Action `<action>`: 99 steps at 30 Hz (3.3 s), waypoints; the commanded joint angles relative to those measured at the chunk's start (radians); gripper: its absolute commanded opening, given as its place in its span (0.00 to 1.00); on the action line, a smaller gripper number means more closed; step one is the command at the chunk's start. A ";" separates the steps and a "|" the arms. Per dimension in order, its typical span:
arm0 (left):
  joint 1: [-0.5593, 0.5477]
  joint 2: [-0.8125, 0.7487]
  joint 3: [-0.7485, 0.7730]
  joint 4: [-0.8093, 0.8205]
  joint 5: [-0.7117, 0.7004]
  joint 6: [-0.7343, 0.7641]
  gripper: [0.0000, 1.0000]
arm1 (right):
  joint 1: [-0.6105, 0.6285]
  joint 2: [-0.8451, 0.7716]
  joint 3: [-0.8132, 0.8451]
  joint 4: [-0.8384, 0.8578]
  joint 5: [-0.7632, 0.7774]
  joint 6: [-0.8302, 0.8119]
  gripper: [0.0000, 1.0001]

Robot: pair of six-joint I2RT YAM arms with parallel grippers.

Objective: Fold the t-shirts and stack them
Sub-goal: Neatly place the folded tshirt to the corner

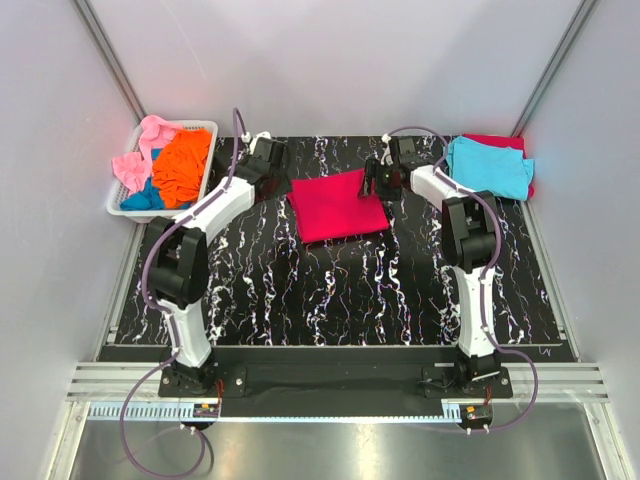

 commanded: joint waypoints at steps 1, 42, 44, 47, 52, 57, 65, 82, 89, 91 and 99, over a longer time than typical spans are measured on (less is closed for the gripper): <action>0.007 -0.074 -0.046 0.025 0.118 -0.004 0.38 | -0.024 0.004 0.024 0.026 -0.051 -0.025 0.74; 0.007 -0.601 -0.438 -0.024 0.107 -0.018 0.41 | -0.067 0.062 -0.063 0.003 -0.519 -0.055 0.00; 0.007 -0.614 -0.448 -0.030 0.106 -0.019 0.41 | -0.065 0.019 -0.056 -0.001 -0.438 -0.057 0.00; 0.007 -0.637 -0.467 -0.040 0.106 -0.021 0.41 | -0.067 -0.027 -0.005 -0.057 -0.318 -0.081 0.00; 0.007 -0.670 -0.490 -0.055 0.097 -0.021 0.41 | -0.070 -0.073 0.095 -0.185 -0.010 -0.161 0.00; 0.005 -0.671 -0.501 -0.063 0.092 -0.018 0.42 | -0.082 -0.110 0.168 -0.228 0.246 -0.216 0.00; 0.007 -0.645 -0.497 -0.066 0.092 -0.013 0.41 | -0.146 -0.111 0.332 -0.262 0.434 -0.310 0.00; 0.007 -0.581 -0.478 -0.069 0.097 0.004 0.42 | -0.396 0.074 0.713 -0.347 0.627 -0.324 0.00; 0.007 -0.515 -0.444 -0.069 0.117 0.000 0.41 | -0.453 0.169 0.730 -0.350 0.770 -0.212 0.00; 0.007 -0.507 -0.442 -0.070 0.114 -0.003 0.41 | -0.472 0.198 0.731 -0.350 0.837 -0.175 0.00; 0.007 -0.498 -0.447 -0.066 0.101 0.011 0.41 | -0.522 0.269 0.768 -0.345 0.936 -0.101 0.00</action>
